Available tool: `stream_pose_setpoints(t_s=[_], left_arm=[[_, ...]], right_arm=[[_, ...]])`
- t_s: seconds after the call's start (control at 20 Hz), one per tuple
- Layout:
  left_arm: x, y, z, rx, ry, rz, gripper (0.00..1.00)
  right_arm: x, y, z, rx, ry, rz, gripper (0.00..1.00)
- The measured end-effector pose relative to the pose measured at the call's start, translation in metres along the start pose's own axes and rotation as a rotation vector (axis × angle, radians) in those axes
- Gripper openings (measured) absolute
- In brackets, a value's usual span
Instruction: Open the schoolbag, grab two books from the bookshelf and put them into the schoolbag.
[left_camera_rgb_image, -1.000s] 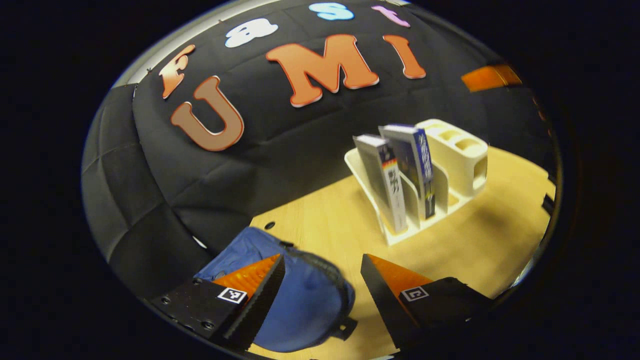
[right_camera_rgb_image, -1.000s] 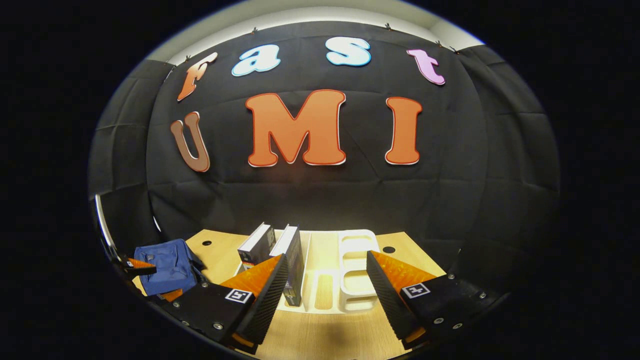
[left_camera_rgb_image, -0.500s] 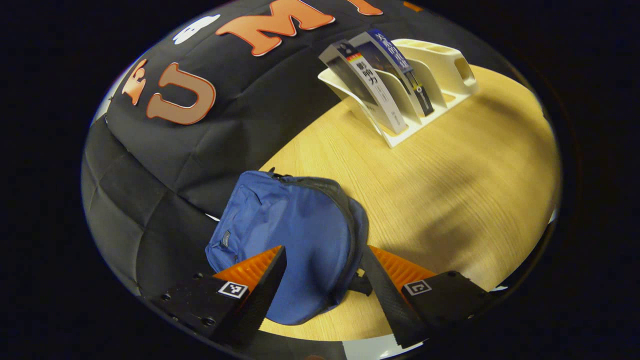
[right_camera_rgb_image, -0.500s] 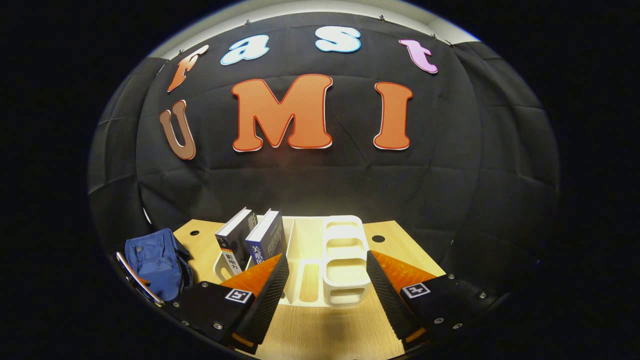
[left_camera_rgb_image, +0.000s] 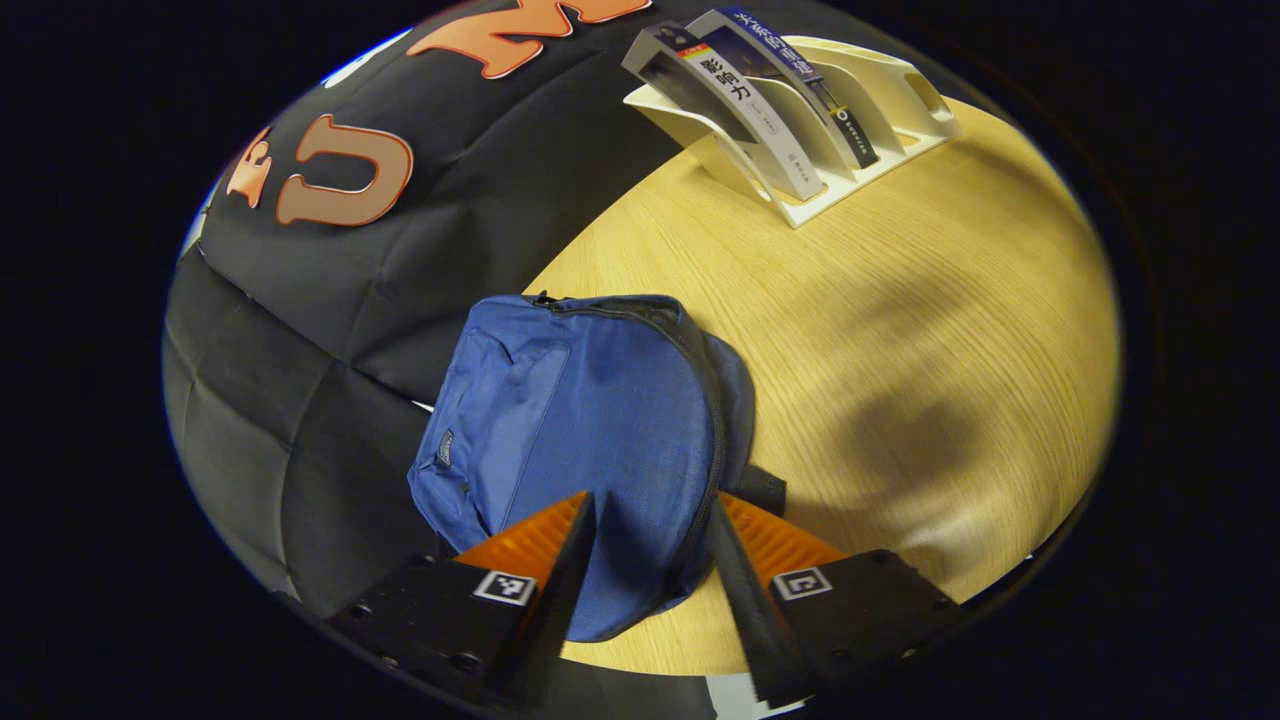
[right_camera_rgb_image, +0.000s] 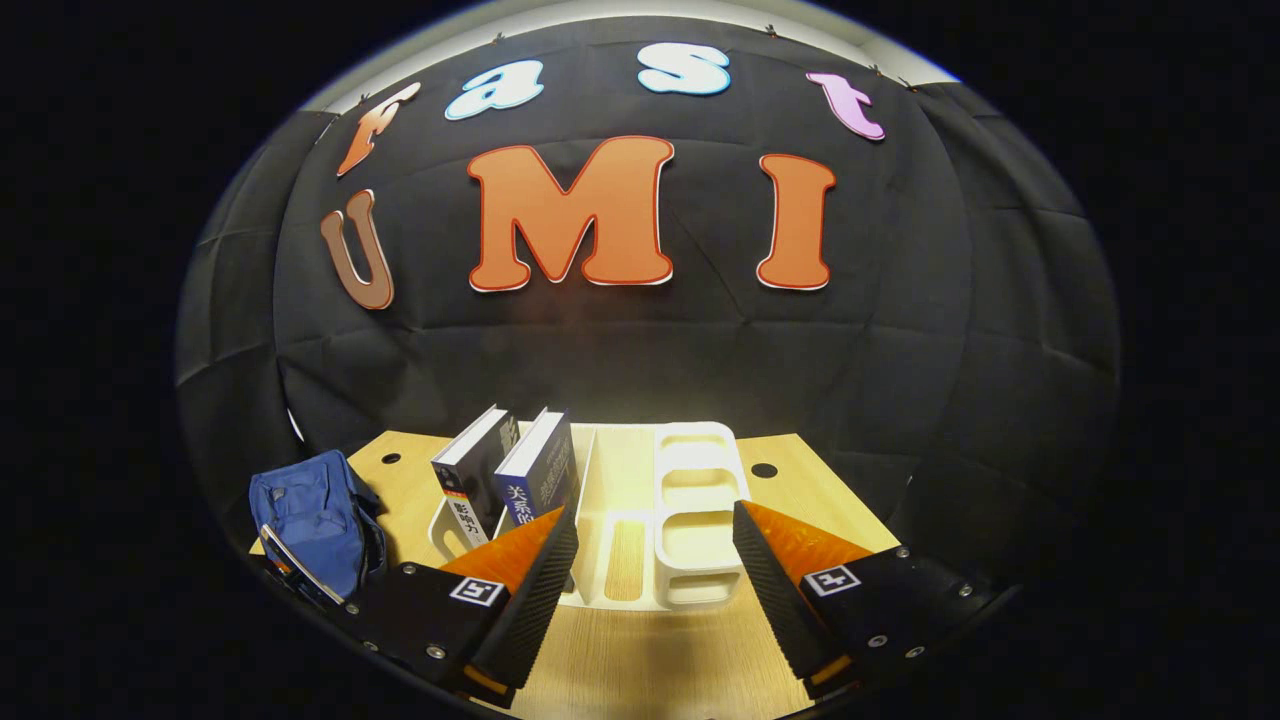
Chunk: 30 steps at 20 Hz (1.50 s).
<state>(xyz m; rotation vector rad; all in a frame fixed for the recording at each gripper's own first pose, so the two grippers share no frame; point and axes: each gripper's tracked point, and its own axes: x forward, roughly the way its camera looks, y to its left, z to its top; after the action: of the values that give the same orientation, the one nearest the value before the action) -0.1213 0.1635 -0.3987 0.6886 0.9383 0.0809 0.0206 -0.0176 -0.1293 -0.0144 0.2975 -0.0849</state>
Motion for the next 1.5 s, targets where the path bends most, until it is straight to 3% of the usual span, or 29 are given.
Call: stream_pose_setpoints(t_s=[0.05,0.1,0.15,0.2,0.4,0.7,0.95,1.15,1.3,1.5], left_arm=[[0.000,-0.001,-0.001,-0.005,0.001,-0.001,0.65],[0.001,-0.001,-0.001,-0.004,0.005,-0.005,0.52],[0.001,-0.002,-0.003,-0.001,0.013,-0.014,0.56],[0.002,-0.004,-0.001,-0.004,0.020,-0.034,0.34],[-0.003,0.002,0.003,-0.024,0.014,-0.070,0.07],[-0.019,0.032,0.022,-0.168,-0.047,-0.132,0.04],[-0.040,0.083,0.051,-0.167,-0.138,-0.164,0.04],[-0.046,0.120,0.063,-0.224,-0.158,-0.228,0.04],[-0.052,0.150,0.068,-0.296,-0.180,-0.219,0.02],[-0.052,0.184,0.080,-0.404,-0.209,-0.238,0.02]], right_arm=[[0.001,0.001,0.000,-0.001,0.001,0.002,0.93],[0.001,0.002,0.000,-0.002,0.002,0.003,0.93],[0.003,0.005,-0.001,-0.002,0.004,0.006,0.93],[0.004,0.008,-0.001,-0.001,0.007,0.011,0.93],[0.007,0.026,0.002,-0.010,0.026,0.049,0.93],[0.014,0.086,0.015,-0.019,0.088,0.189,0.93],[0.028,0.141,0.029,-0.090,0.143,0.296,0.93],[0.053,0.173,0.043,-0.109,0.179,0.318,0.94],[0.085,0.183,0.048,-0.117,0.225,0.271,0.94],[0.120,0.190,0.020,-0.157,0.423,0.231,0.94]])
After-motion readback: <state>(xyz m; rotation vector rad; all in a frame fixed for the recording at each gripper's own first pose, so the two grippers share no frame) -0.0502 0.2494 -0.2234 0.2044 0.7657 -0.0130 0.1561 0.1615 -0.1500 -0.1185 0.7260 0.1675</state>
